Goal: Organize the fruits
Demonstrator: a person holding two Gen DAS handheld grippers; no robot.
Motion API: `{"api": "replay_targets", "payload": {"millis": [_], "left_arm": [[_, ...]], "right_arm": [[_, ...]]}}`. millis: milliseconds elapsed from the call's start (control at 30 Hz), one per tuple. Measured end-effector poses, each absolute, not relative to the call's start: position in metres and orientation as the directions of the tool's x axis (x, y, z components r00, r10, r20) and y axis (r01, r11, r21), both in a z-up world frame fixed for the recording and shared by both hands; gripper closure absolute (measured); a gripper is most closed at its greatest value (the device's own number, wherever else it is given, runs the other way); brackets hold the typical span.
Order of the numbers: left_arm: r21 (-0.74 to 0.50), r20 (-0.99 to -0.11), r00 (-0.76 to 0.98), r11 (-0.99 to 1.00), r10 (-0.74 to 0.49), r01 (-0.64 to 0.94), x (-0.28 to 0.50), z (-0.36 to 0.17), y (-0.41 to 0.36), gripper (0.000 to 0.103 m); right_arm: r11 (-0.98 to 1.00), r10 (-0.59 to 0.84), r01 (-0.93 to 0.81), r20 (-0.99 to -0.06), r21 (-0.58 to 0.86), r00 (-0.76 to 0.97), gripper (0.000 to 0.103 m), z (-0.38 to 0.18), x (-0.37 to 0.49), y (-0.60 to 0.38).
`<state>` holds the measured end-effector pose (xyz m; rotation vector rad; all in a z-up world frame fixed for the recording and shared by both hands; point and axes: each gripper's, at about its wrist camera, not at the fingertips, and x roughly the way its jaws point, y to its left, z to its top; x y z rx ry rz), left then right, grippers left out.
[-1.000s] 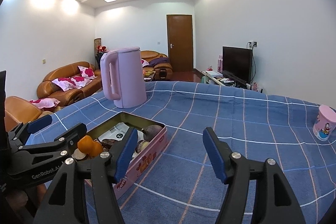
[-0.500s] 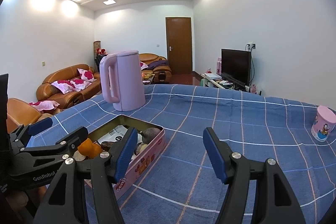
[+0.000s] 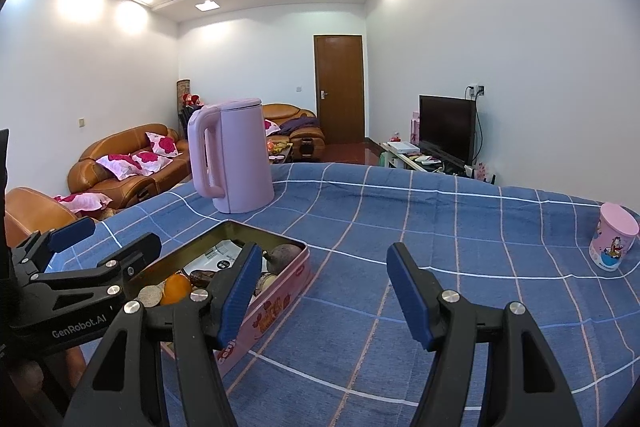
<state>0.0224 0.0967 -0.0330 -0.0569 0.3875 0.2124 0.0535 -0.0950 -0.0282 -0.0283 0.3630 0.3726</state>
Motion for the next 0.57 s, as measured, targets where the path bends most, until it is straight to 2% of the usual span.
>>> {"api": "replay_targets", "payload": {"millis": [567], "left_arm": [[0.025,-0.383,0.898,0.974,0.216,-0.223,0.024,-0.035,0.092,0.000]], "right_arm": [[0.938,0.336,-0.343,-0.357,0.045,0.872,0.037,-0.029,0.053,-0.107]]}}
